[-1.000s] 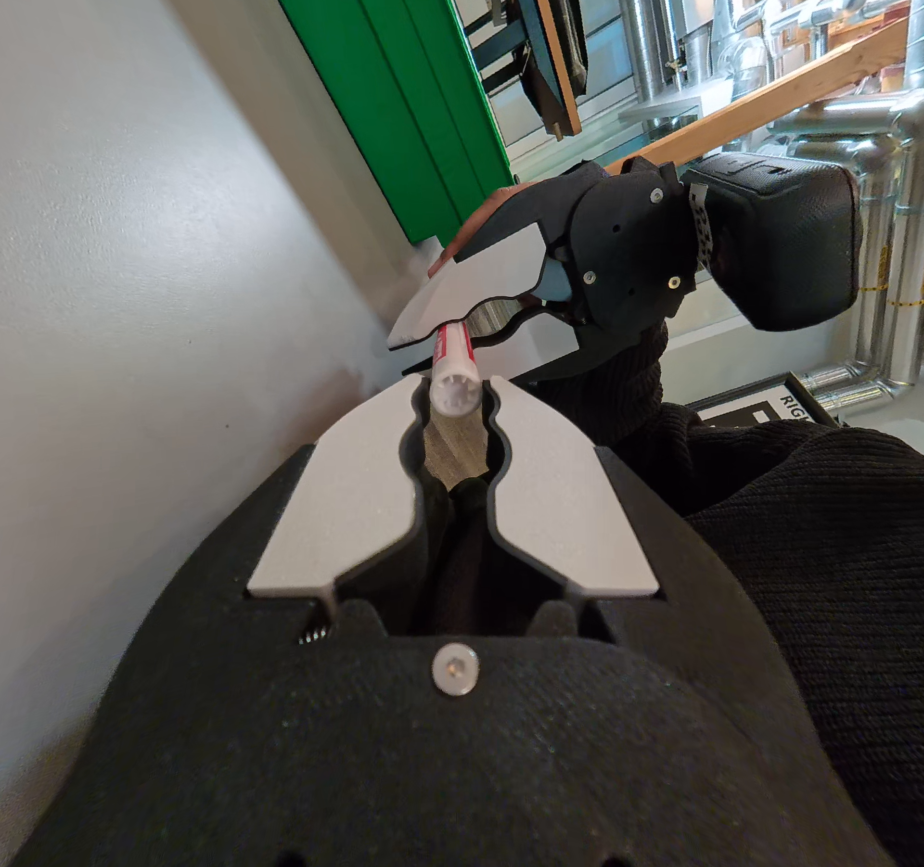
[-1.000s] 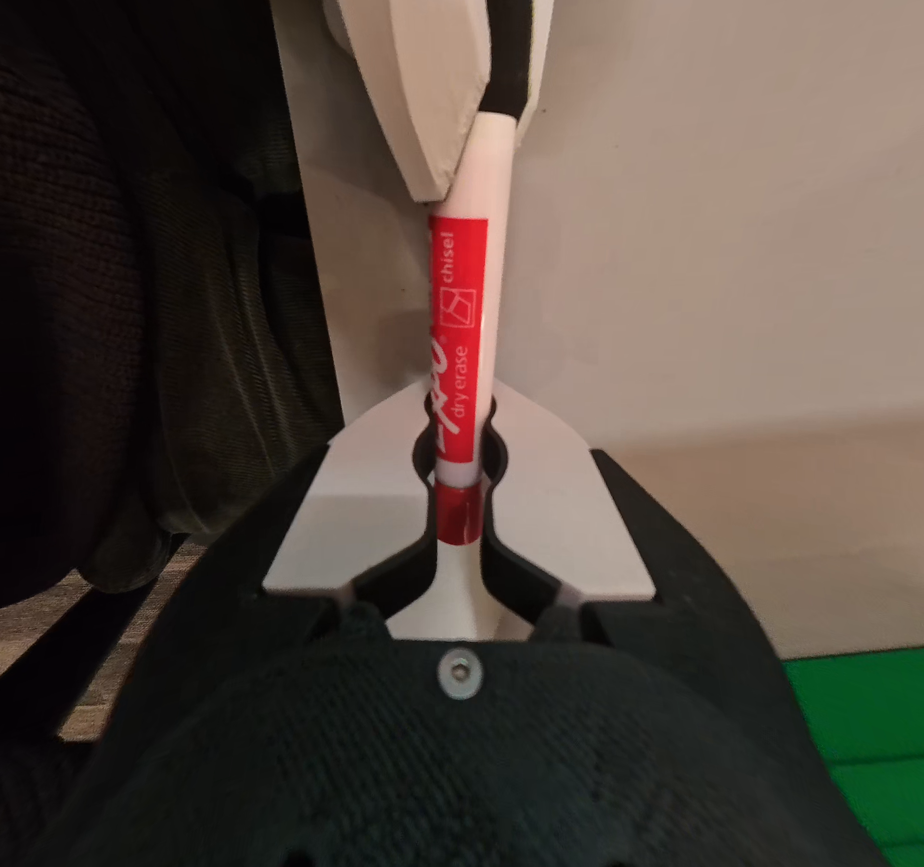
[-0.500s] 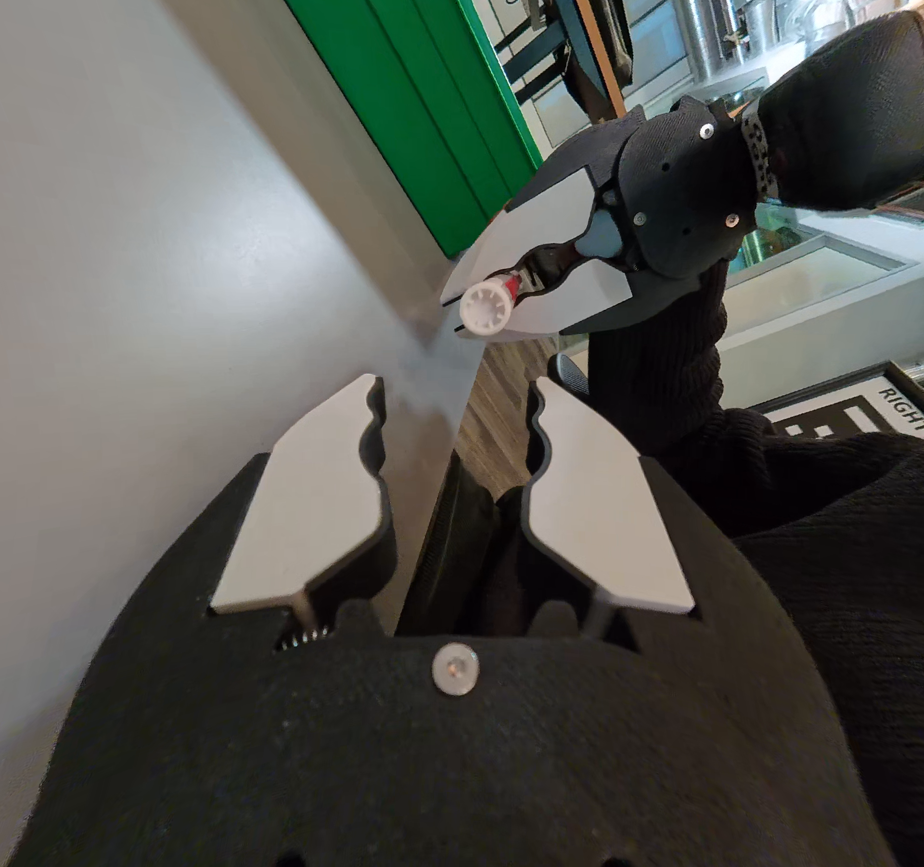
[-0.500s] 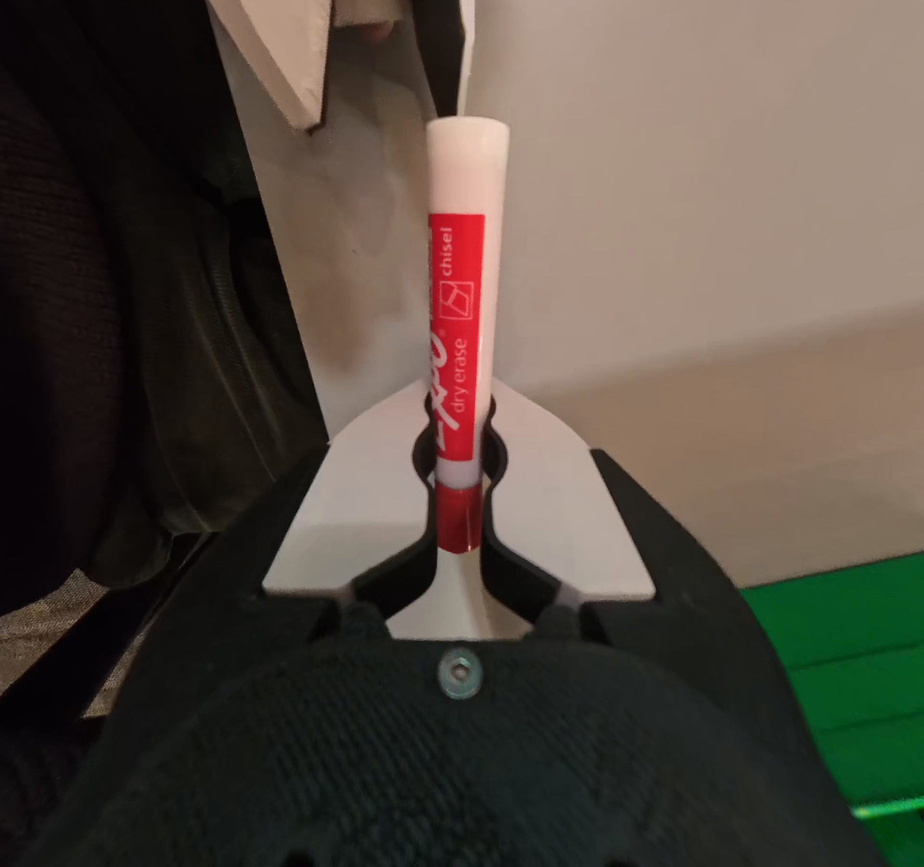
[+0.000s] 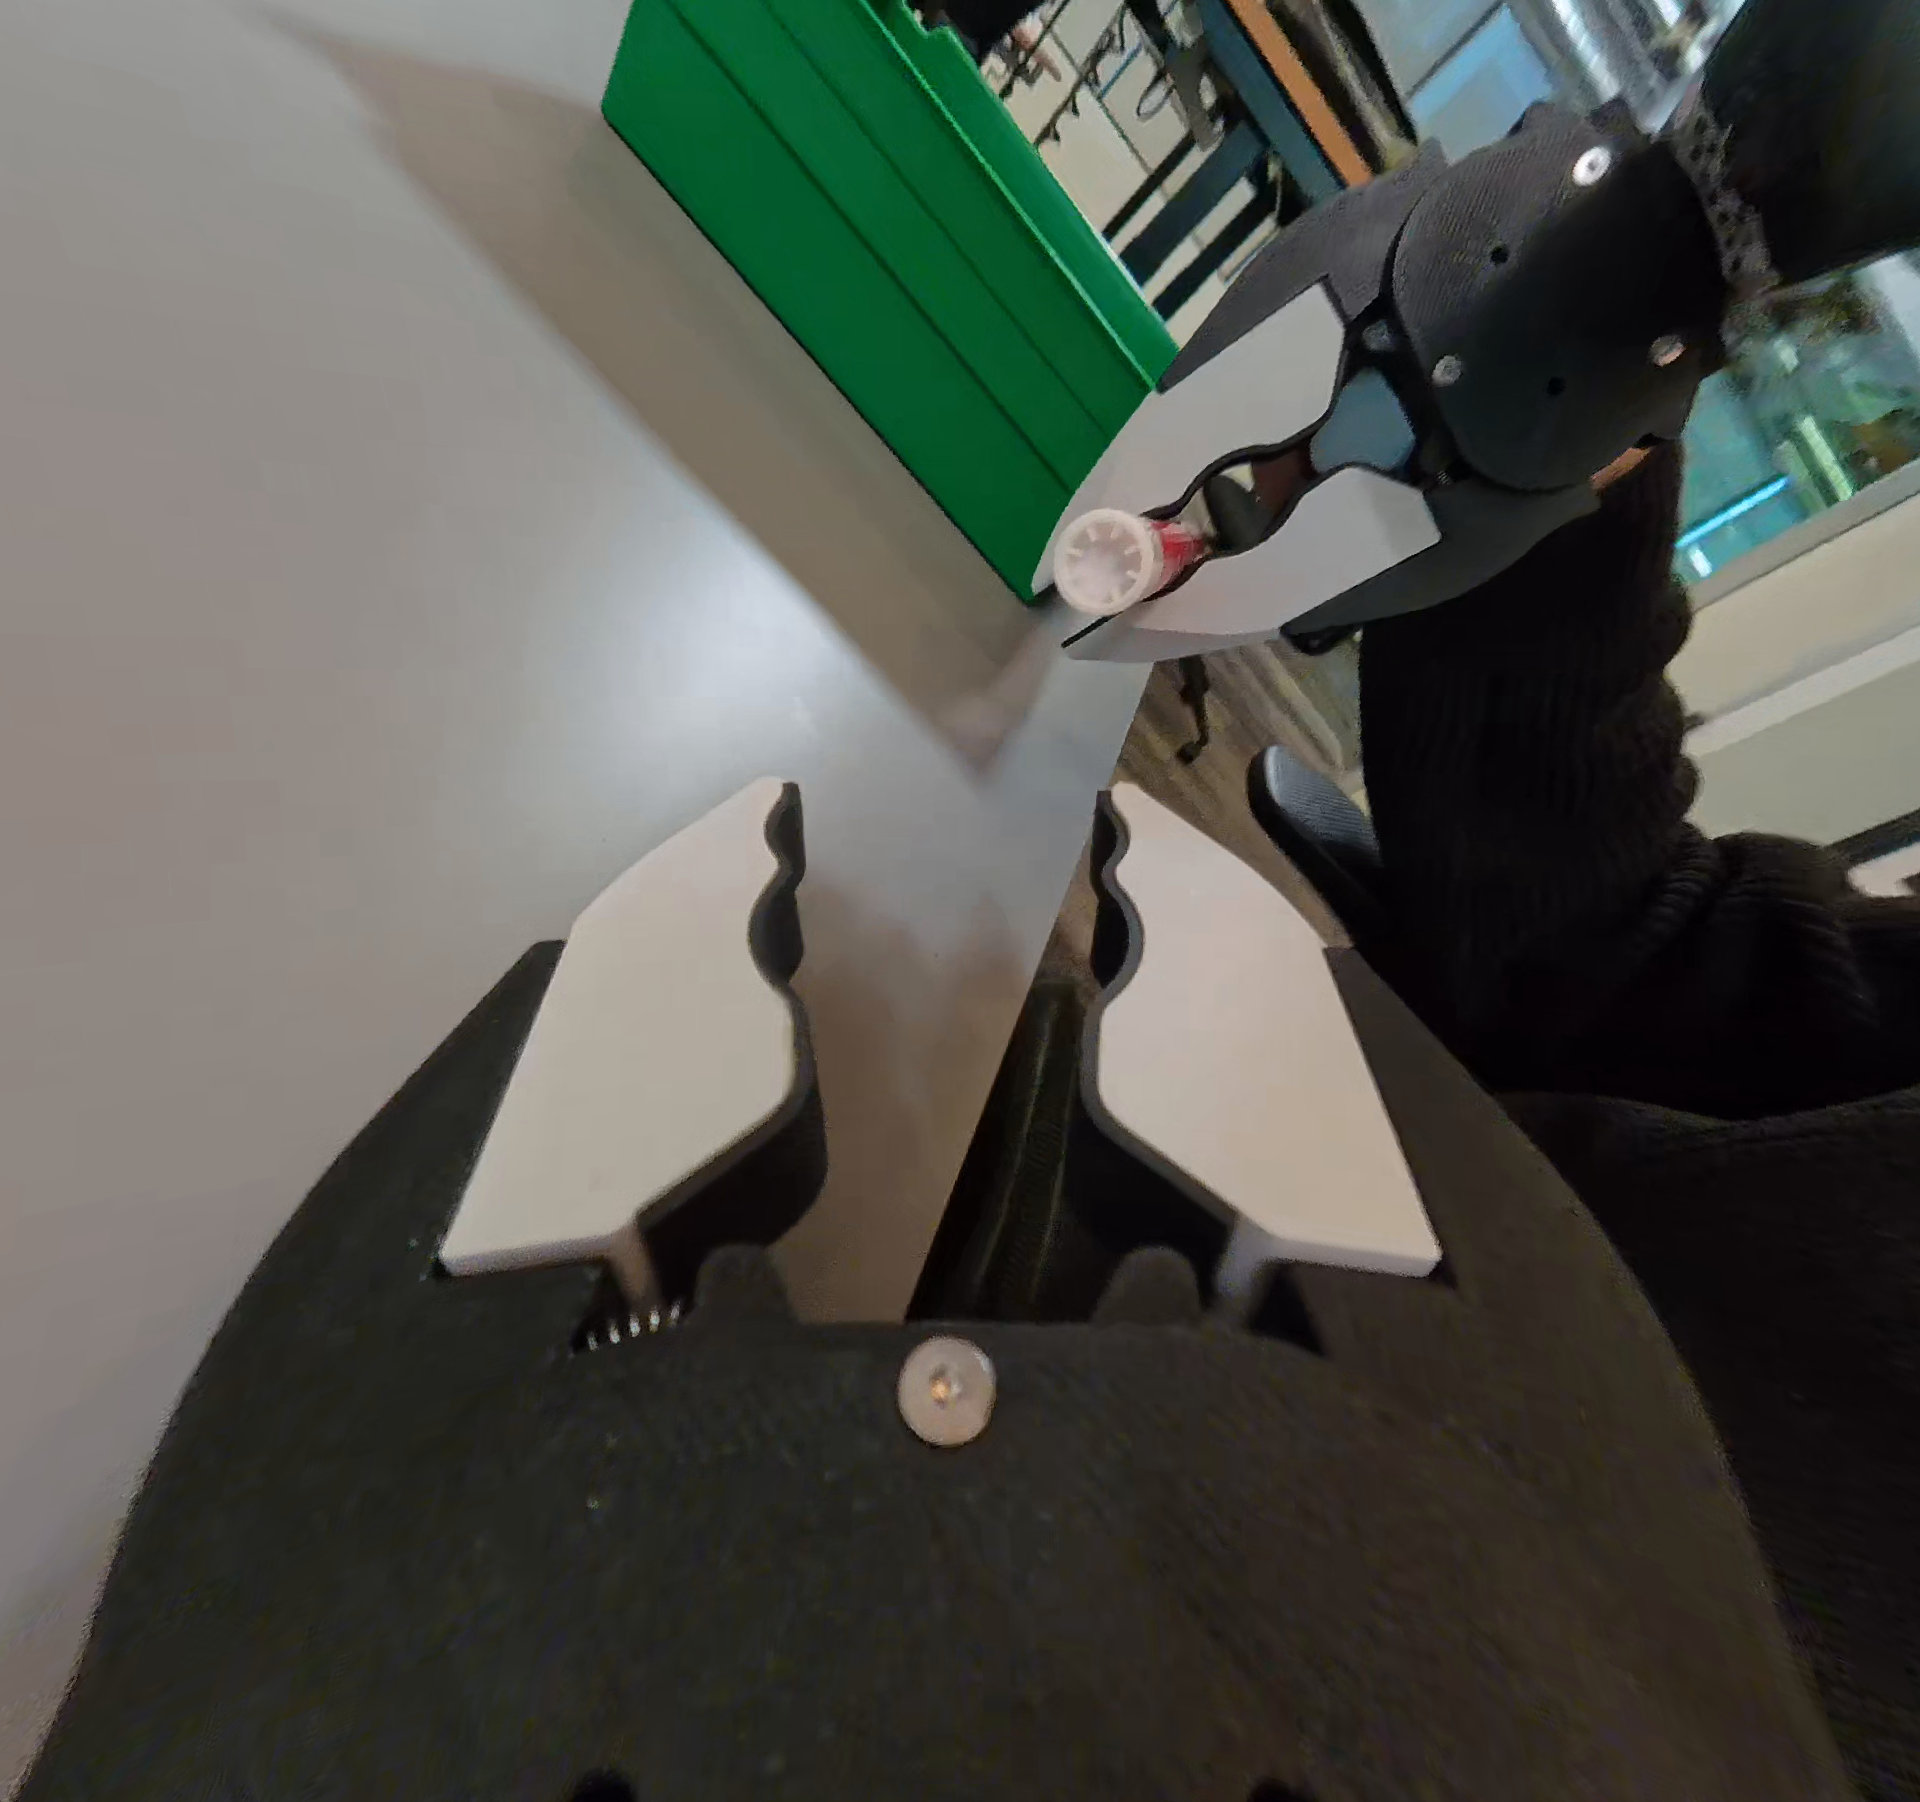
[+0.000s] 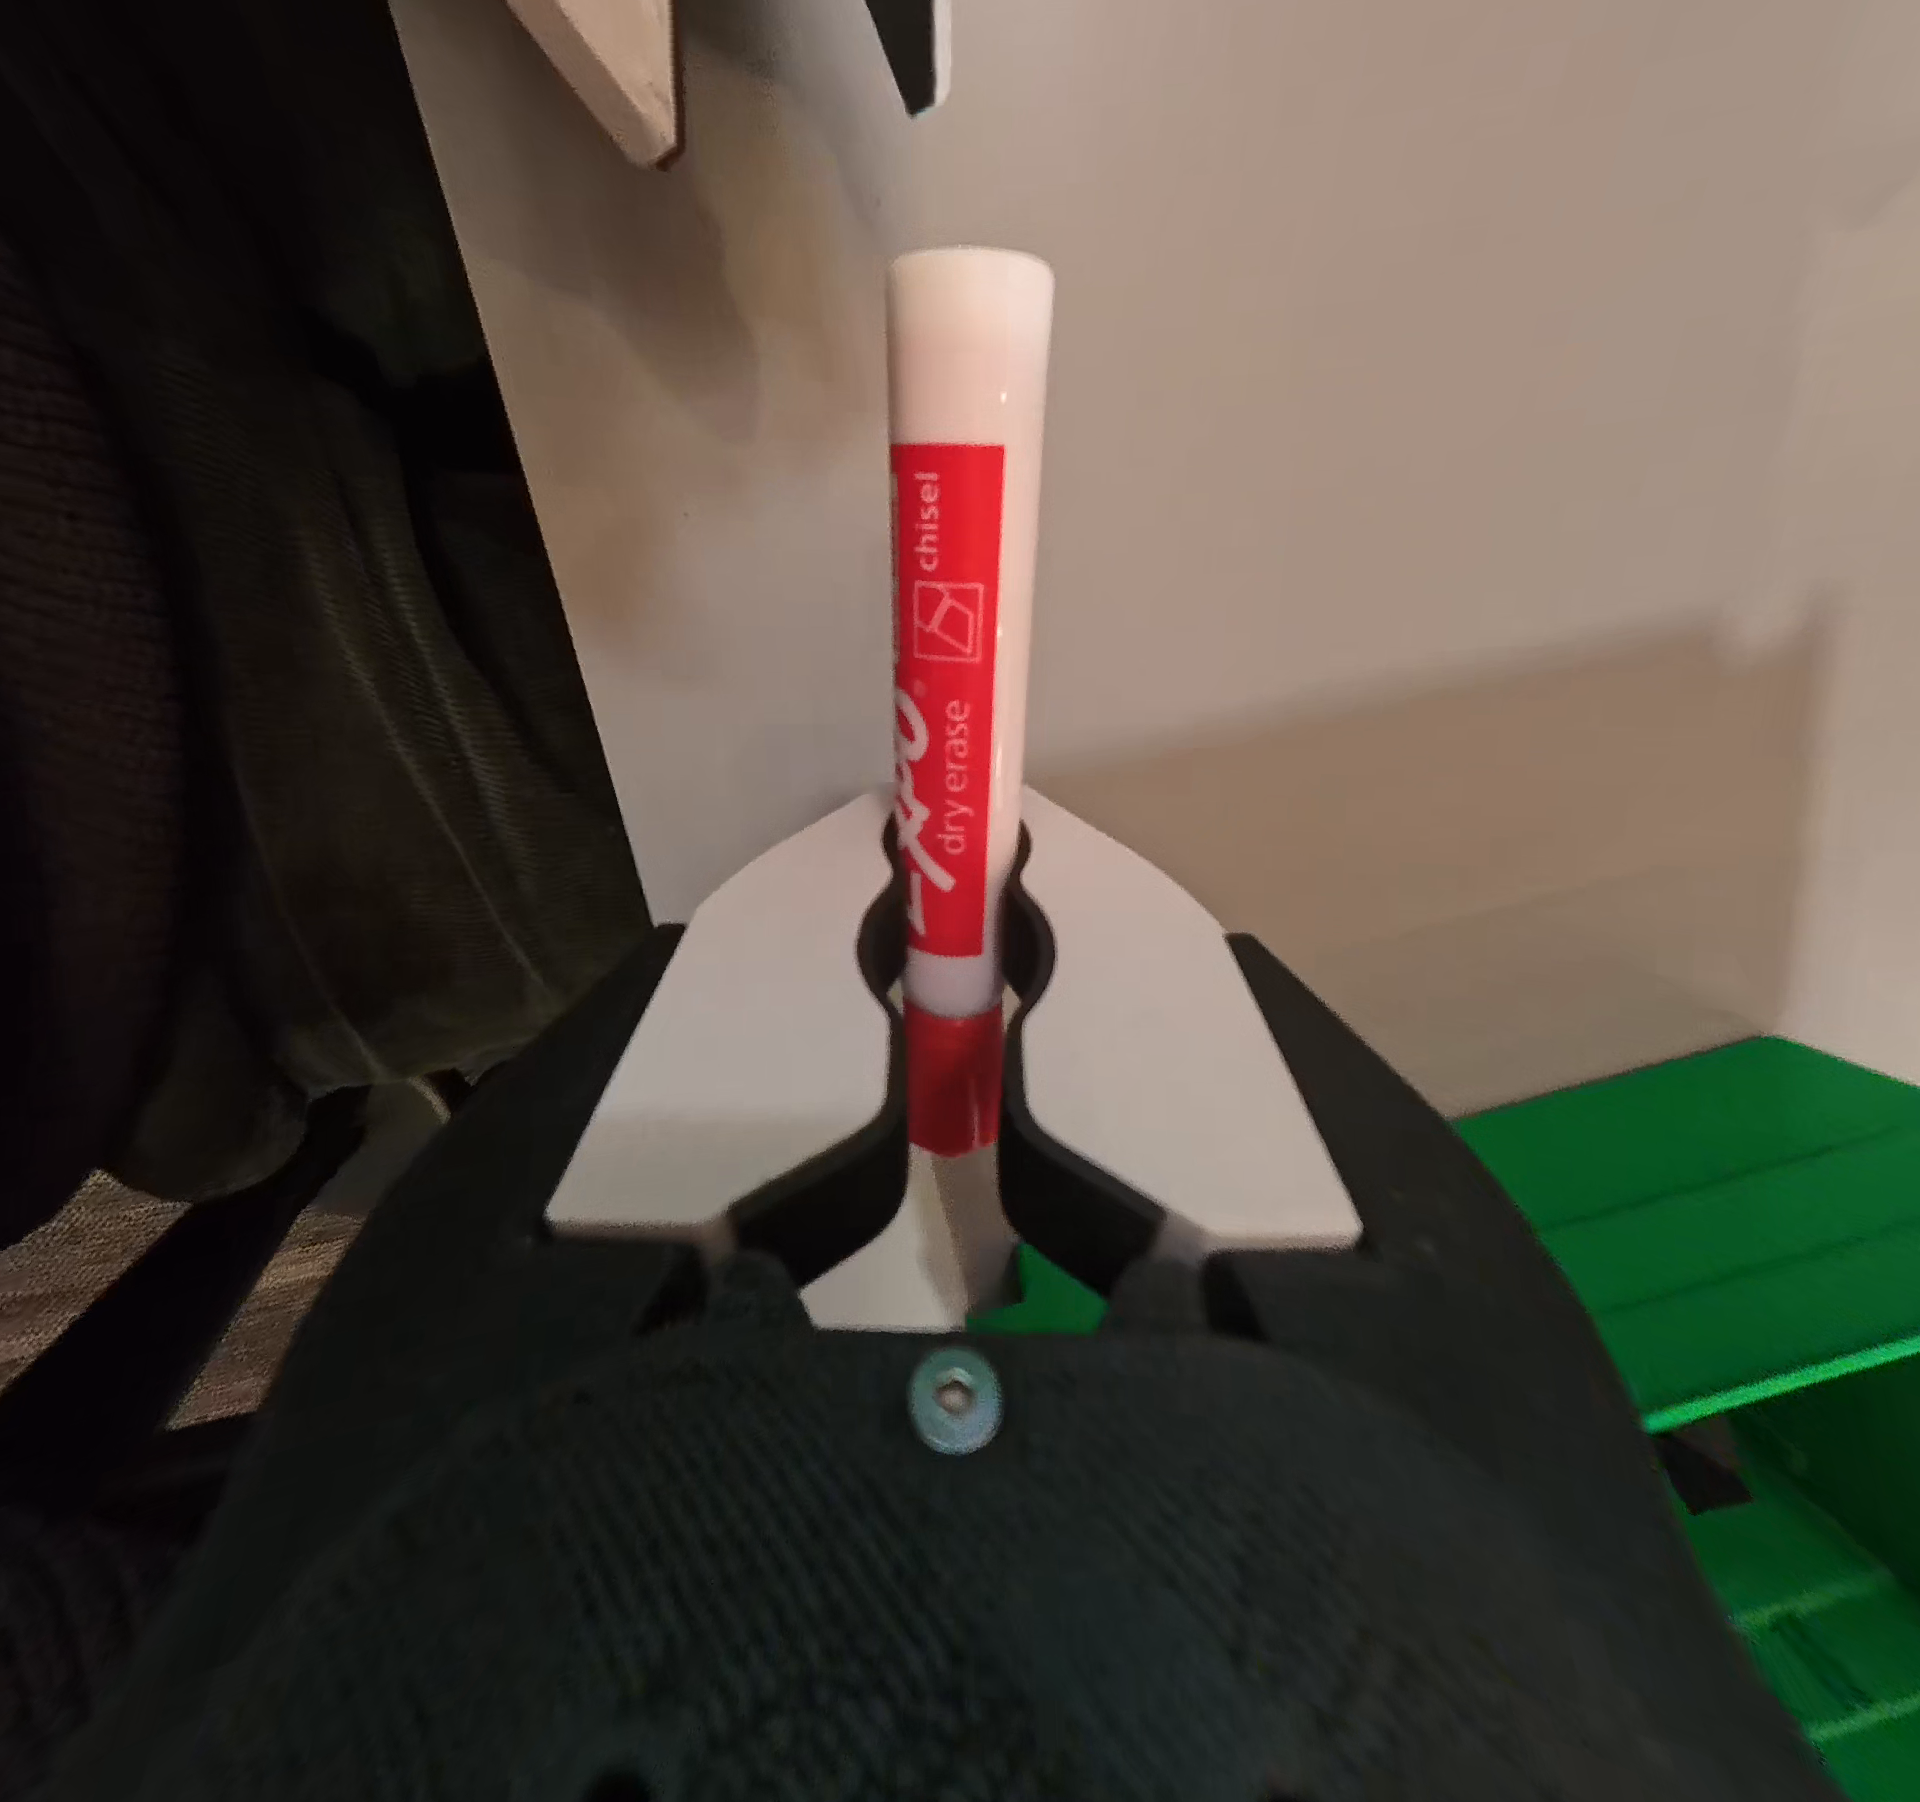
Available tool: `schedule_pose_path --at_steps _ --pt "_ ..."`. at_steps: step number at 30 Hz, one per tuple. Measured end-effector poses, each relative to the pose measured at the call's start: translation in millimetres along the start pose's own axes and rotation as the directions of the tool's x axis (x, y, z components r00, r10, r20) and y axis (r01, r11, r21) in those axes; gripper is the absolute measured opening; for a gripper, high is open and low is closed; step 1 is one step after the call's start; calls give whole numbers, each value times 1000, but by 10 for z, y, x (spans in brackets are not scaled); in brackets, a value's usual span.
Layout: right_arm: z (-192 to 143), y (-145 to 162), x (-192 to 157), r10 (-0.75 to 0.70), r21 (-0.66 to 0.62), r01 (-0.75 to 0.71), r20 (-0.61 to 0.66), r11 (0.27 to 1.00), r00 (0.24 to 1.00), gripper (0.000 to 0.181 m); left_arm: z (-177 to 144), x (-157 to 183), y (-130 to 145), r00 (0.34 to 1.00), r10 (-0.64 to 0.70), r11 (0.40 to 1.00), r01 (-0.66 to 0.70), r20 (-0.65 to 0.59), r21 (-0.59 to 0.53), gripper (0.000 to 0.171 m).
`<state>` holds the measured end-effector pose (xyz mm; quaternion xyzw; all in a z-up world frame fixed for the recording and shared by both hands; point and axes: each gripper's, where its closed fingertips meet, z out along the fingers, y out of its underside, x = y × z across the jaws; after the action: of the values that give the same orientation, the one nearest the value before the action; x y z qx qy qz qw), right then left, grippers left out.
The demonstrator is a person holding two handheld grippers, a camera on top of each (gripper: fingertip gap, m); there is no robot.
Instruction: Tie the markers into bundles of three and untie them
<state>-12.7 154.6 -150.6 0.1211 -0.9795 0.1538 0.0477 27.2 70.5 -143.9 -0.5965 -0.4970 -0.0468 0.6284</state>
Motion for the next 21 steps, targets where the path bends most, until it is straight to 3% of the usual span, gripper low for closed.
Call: schedule_pose_path --at_steps 6,15,18,21 --pt "93 -173 43 -65 3 65 32 998 997 14 -255 -54 -77 999 -31 994 26 42 102 53" --pt "306 -495 67 -164 13 164 101 986 981 14 -852 26 -322 966 128 937 -192 224 291 52" --pt "368 -594 57 -194 12 194 117 981 974 14 -1251 106 -565 979 58 877 -144 197 458 52" --pt "420 -667 33 -214 16 214 136 977 967 14 -1886 1 -817 963 -24 765 -156 270 625 51"
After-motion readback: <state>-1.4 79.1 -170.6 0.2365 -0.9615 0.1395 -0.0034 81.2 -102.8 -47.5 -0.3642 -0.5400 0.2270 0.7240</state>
